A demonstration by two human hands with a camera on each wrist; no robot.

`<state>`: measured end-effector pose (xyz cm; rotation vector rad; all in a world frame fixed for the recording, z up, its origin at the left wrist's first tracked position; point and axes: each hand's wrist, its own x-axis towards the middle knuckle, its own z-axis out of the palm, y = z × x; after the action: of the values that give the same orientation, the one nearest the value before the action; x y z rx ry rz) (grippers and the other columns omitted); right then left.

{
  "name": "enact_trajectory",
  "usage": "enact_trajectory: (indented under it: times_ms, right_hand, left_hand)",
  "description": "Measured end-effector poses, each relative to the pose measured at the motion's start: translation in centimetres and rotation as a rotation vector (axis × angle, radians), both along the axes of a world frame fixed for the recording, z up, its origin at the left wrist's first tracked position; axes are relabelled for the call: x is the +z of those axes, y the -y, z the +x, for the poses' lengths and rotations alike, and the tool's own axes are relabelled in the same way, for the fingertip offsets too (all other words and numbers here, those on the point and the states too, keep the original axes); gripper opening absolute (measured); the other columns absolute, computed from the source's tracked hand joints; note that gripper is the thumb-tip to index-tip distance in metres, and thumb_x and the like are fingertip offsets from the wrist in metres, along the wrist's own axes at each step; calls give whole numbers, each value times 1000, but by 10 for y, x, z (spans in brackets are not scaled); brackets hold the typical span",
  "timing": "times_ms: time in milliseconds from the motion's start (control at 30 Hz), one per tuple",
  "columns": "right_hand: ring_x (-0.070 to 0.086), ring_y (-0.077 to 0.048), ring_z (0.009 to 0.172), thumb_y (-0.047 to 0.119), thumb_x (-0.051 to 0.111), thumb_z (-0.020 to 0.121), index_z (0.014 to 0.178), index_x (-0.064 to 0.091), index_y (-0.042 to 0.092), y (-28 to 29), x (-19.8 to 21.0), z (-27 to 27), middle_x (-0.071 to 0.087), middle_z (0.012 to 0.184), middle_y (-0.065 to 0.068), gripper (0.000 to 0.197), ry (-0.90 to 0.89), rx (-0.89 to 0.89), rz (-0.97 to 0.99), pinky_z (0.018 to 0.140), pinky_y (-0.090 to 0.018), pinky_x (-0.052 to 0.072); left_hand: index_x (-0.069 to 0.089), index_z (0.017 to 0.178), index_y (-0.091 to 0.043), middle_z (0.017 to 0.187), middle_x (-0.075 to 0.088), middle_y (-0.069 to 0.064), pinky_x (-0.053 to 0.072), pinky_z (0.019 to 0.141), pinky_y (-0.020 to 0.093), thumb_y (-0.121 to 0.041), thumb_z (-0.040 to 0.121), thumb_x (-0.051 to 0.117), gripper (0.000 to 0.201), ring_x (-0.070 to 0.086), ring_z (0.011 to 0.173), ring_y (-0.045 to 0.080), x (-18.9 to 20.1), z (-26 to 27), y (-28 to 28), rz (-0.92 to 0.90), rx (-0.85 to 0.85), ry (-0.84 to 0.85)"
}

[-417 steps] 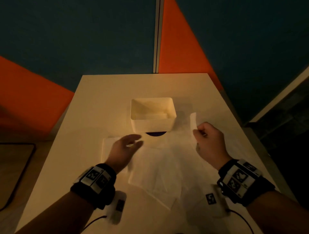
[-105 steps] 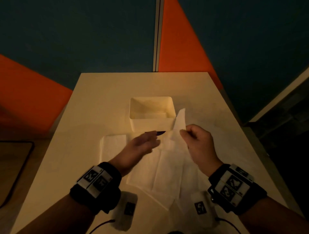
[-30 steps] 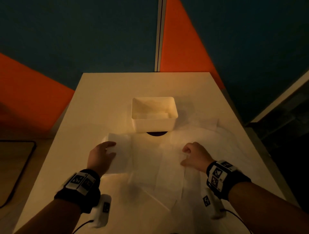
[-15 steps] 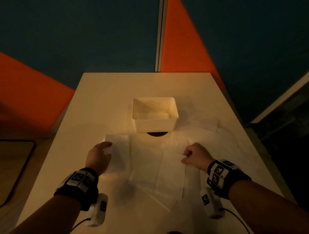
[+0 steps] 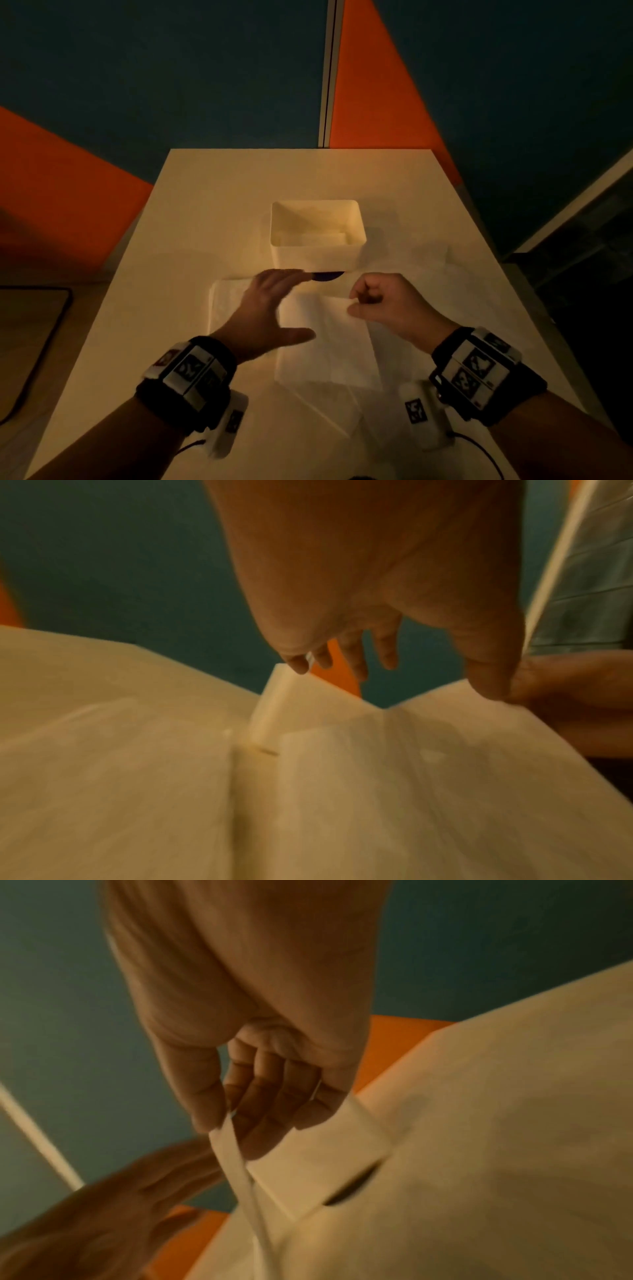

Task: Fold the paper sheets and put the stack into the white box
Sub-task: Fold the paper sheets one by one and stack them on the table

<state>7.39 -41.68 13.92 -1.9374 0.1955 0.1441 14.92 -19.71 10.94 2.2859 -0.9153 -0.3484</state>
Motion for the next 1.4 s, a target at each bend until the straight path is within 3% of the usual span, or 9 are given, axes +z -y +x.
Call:
enact_trajectory:
  times_ms: [100, 167, 267, 433, 700, 867, 1033, 1233, 1400]
  right_hand:
    - [53, 0, 58, -2, 72, 76, 70, 61, 17, -11, 19, 2, 58, 60, 10, 23, 52, 111, 22, 61, -15, 44]
    - [53, -3, 59, -3, 72, 76, 71, 61, 17, -15, 30, 2, 59, 62, 7, 23, 85, 140, 39, 61, -16, 45]
    - [55, -12, 65, -4, 71, 77, 76, 63, 10, -9, 41, 4, 62, 69, -7, 16, 163, 42, 71, 64, -22, 47]
    - [61, -2, 75, 4, 69, 80, 98, 62, 7, 14, 40, 7, 66, 85, -1, 20, 192, -254, 199, 67, -14, 49]
    - [65, -21, 96, 31, 78, 68, 114, 60, 21, 19, 12, -8, 69, 106, -7, 51, -173, -197, 327, 83, -43, 53]
    - [67, -17, 86, 4, 62, 84, 103, 66, 16, 7, 5, -9, 72, 93, -2, 23, -80, -269, 501, 64, -31, 54]
    - [68, -19, 87, -3, 54, 86, 105, 67, 9, 15, 11, -9, 72, 97, -7, 25, 8, -314, 556, 75, -34, 55]
    - [67, -15, 80, -9, 51, 85, 91, 71, 13, 25, 19, -13, 73, 86, -3, 30, 63, -288, 537, 71, -28, 55]
    - [58, -13, 69, -11, 47, 85, 71, 63, 9, 28, 29, -12, 64, 72, 2, 29, 81, -201, 388, 57, -22, 47]
  left_hand:
    - [47, 124, -51, 123, 47, -31, 35, 99, 18, -54, 67, 73, 62, 43, 118, -1, 16, -4, 20, -78, -141, -18]
    - [60, 89, -55, 86, 61, -33, 41, 76, 9, -37, 76, 75, 27, 57, 85, -10, 23, -4, 26, -75, -160, -94]
    - [64, 60, -40, 58, 64, -16, 46, 58, 20, -33, 81, 71, 23, 56, 54, -3, 27, -2, 28, -96, -56, -254]
    - [68, 68, -9, 60, 65, -1, 48, 54, 21, -25, 82, 69, 21, 58, 55, 9, 36, -6, 27, -422, 260, -519]
    - [63, 75, -9, 63, 66, 1, 51, 51, 24, -18, 87, 61, 15, 61, 54, 11, 42, -14, 37, -788, 440, -796]
    - [65, 82, -7, 73, 68, 5, 54, 60, 28, -23, 82, 63, 16, 62, 64, 15, 36, -15, 40, -779, 418, -789]
    - [69, 98, -7, 93, 72, 6, 56, 71, 29, -8, 85, 59, 17, 67, 83, 17, 34, -10, 33, -760, 359, -833]
    - [77, 84, -11, 91, 73, 5, 56, 68, 25, 5, 77, 62, 22, 68, 84, 18, 42, 0, 16, -681, 213, -1002]
    - [75, 97, -11, 119, 66, 4, 52, 89, 32, -18, 65, 59, 36, 62, 109, 23, 51, -1, 7, -613, -63, -1137]
